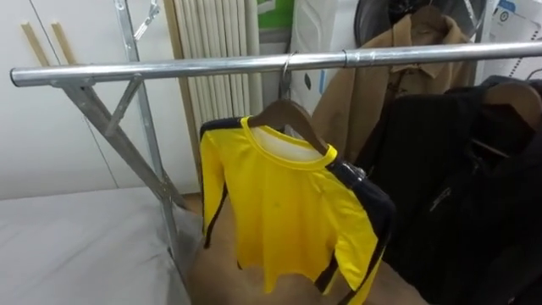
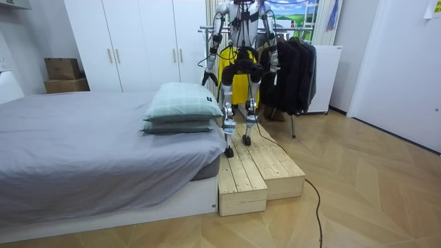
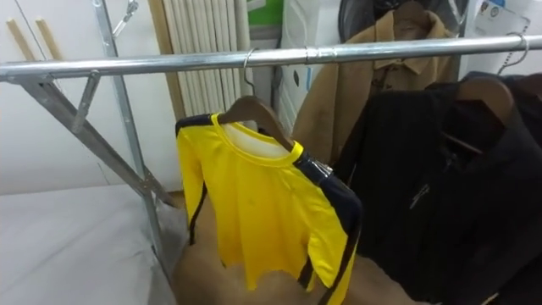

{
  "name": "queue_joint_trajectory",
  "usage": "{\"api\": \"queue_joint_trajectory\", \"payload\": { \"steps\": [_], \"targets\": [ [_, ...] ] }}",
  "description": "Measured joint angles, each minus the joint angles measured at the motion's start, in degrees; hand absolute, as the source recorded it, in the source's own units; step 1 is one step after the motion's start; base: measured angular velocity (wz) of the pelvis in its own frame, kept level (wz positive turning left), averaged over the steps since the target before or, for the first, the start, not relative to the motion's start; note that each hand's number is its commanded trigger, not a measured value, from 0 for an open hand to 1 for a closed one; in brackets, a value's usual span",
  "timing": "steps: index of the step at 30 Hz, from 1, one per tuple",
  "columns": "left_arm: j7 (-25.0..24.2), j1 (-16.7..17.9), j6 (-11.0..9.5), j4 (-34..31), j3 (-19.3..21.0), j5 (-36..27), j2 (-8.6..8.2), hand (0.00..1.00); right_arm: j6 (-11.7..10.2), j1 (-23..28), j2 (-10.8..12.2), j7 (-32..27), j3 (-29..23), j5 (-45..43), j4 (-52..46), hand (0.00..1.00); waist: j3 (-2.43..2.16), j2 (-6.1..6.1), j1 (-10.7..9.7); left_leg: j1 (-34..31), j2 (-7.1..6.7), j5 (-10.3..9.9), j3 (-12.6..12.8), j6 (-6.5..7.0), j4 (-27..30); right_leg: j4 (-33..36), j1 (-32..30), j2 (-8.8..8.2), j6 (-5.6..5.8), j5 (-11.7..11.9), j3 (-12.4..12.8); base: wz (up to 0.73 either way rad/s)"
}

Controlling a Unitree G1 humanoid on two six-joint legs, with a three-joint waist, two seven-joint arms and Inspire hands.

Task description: Hang clothes

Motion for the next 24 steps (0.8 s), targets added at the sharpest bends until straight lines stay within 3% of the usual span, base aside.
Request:
{"api": "queue_joint_trajectory", "payload": {
  "steps": [2, 5, 6, 7, 8, 10, 11, 12, 13, 14, 16, 18, 21, 22, 23, 24],
  "targets": [
    [-0.04, -0.82, -0.53, -0.59, -1.42, -0.17, -0.15, 0.0, 0.02, -0.51, -0.79, -0.07, 1.51, -1.6, 0.04, 0.0, 0.25, 0.68, -0.11, -1.08, 0.69, 0.92, 0.2, -0.66, -0.14, -2.2, 1.26, -0.48, -0.25, 0.35, -3.54, 0.97],
    [-0.47, -2.92, -1.84, -1.5, -2.26, -0.11, -0.95, 0.0, 0.38, -0.49, -1.41, -0.64, 2.1, -5.85, 0.21, 0.0, 0.47, 0.81, 0.75, -3.47, 2.26, 3.29, 7.09, -0.87, -0.08, -5.08, 3.97, -2.49, -0.62, -0.58, -12.03, 1.33],
    [-0.8, -3.25, -2.02, -1.56, -2.26, -0.11, -1.16, 0.0, 0.63, -0.52, -1.56, -0.64, 2.0, -6.84, 0.24, 0.0, 0.44, 0.58, 0.95, -3.88, 2.33, 3.92, 8.53, -0.72, 0.04, -5.23, 4.18, -3.24, -0.64, -1.08, -13.62, 1.52],
    [-2.01, -3.9, -2.2, -1.96, -2.49, 0.02, -1.59, 0.0, 1.0, -0.63, -1.61, -0.65, 1.78, -9.03, 0.21, 0.0, 0.41, 0.41, 1.35, -4.99, 2.48, 4.89, 10.32, -0.68, 0.66, -5.08, 4.79, -4.42, -0.44, -2.2, -17.18, 1.28],
    [-2.78, -3.94, -2.24, -2.75, -2.71, 0.05, -1.76, 0.0, 1.24, -0.78, -1.65, -0.65, 1.54, -10.39, 0.2, 0.0, 0.21, 0.14, 1.54, -5.56, 2.61, 5.23, 11.36, -0.48, 1.24, -5.15, 4.9, -5.07, -0.13, -2.87, -19.12, 1.69],
    [-5.75, -4.42, -3.09, -4.08, -3.8, -0.3, -3.12, 0.0, 2.67, -0.74, -2.29, -1.92, 1.72, -14.14, 0.41, 0.0, 0.29, 0.08, 3.32, -5.89, 4.15, 4.12, 18.58, 1.9, 6.82, -5.48, 7.43, -6.59, 0.15, -4.45, -26.91, 1.79],
    [-6.55, -4.57, -3.26, -4.08, -3.86, -0.53, -3.54, 0.0, 2.92, -0.73, -2.42, -2.35, 1.72, -15.12, 0.52, 0.0, 0.31, 0.27, 3.63, -5.74, 4.49, 3.62, 19.84, 2.44, 7.81, -5.53, 8.34, -6.8, -0.13, -4.63, -29.01, 1.79],
    [-7.83, -4.76, -3.52, -4.08, -3.88, -0.59, -4.38, 0.0, 3.84, -0.73, -2.53, -3.09, 1.69, -16.96, 0.73, 0.0, 0.35, 0.44, 4.5, -5.44, 4.78, 3.17, 21.84, 2.65, 9.15, -5.47, 9.75, -7.42, -0.01, -5.37, -33.11, 1.84],
    [-8.75, -4.76, -3.57, -4.08, -3.89, -0.6, -5.1, 0.0, 4.55, -0.69, -2.57, -3.67, 1.75, -18.65, 0.8, 0.0, 0.32, 0.44, 5.06, -5.21, 4.67, 2.94, 23.1, 2.93, 9.68, -5.54, 10.96, -7.87, 0.36, -5.95, -37.29, 1.82],
    [-9.24, -4.75, -3.57, -4.03, -3.89, -0.6, -5.34, 0.0, 4.89, -0.64, -2.59, -3.99, 1.72, -19.42, 0.8, 0.0, 0.32, 0.44, 5.35, -5.0, 4.65, 2.74, 23.85, 3.17, 9.71, -5.54, 11.49, -8.06, 0.55, -6.23, -39.37, 1.9],
    [-10.88, -3.97, -3.55, -3.61, -3.78, -0.69, -5.65, 0.0, 5.61, -0.47, -2.63, -4.83, 1.35, -22.43, 0.81, 0.0, 0.24, 0.35, 6.0, -4.38, 3.7, 2.07, 23.98, 2.77, 8.72, -5.45, 13.22, -8.43, 1.48, -7.25, -46.98, 1.79],
    [-11.35, -2.27, -2.97, -3.27, -3.64, -0.71, -5.38, 0.0, 5.94, -0.58, -2.74, -4.88, 0.42, -23.77, 0.8, 0.0, 0.12, 0.43, 6.23, -3.79, 2.28, 2.11, 23.99, 2.74, 5.67, -3.95, 14.05, -9.31, 1.95, -8.09, -51.2, 1.31],
    [-11.34, -0.16, -0.67, 0.23, -3.21, -1.1, -5.16, 0.0, 6.13, -0.59, -3.32, -5.27, -1.98, -22.85, 0.8, 0.0, -0.03, 0.51, 7.23, -2.38, -0.35, 2.4, 23.44, 2.69, 1.06, 1.67, 14.46, -11.95, 2.84, -9.25, -54.96, 0.85],
    [-11.33, -0.13, 0.48, 2.49, -2.86, -1.53, -4.54, 0.0, 6.04, -0.34, -3.35, -6.1, -2.41, -21.61, 0.83, 0.0, 0.01, 0.39, 7.27, -2.31, -0.47, 2.51, 21.85, 2.54, 0.23, 4.64, 14.59, -13.27, 3.09, -9.4, -54.72, 0.88],
    [-11.33, -0.18, 0.78, 3.08, -1.83, -2.26, -4.35, 0.0, 6.02, -0.23, -3.39, -6.39, -2.72, -20.95, 0.82, 0.0, 0.13, -0.04, 7.3, -2.44, -0.51, 2.65, 20.88, 2.75, 0.07, 6.08, 14.51, -14.01, 3.26, -9.5, -53.32, 0.97],
    [-11.28, 0.18, 1.03, 3.35, 0.03, -2.83, -3.59, 0.0, 5.83, -0.16, -2.76, -6.82, -4.35, -19.31, 0.8, 0.0, 0.32, -1.03, 7.19, -2.56, -0.64, 2.79, 19.1, 3.37, 0.04, 8.27, 14.28, -15.17, 3.37, -9.55, -48.92, 0.94]
  ]
}}
